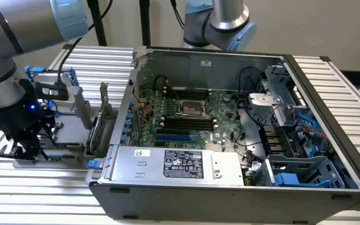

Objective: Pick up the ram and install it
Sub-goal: 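Pick up the ram and move it above insertion slot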

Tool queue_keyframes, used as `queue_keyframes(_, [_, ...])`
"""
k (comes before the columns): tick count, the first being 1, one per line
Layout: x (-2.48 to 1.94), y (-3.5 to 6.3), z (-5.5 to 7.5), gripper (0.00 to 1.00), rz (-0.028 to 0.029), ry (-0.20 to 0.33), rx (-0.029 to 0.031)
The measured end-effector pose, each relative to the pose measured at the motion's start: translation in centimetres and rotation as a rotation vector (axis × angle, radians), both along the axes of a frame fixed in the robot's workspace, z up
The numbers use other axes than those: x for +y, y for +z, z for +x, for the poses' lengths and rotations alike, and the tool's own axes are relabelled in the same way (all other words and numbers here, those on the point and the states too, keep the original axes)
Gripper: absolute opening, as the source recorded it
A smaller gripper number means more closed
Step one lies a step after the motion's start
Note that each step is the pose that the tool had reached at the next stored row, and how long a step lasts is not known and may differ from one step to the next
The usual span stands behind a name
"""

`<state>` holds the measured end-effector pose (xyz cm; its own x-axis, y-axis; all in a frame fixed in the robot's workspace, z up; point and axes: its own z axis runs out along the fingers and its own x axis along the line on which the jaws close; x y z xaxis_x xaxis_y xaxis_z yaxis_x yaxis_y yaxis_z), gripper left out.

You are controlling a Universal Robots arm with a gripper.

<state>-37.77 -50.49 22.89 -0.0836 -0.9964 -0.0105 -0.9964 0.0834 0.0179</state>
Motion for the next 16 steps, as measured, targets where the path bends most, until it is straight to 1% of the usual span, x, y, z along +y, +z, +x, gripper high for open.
queue_keyframes(9, [-0.05, -1.61, 0.0, 0.42, -0.0001, 0.003, -0.0002])
queue_keyframes(12, [-0.01, -1.9, 0.0, 0.42, 0.0, 0.021, -0.0006])
queue_keyframes(16, [0.14, -2.13, 0.0, 0.42, -0.0001, 0.052, -0.0005])
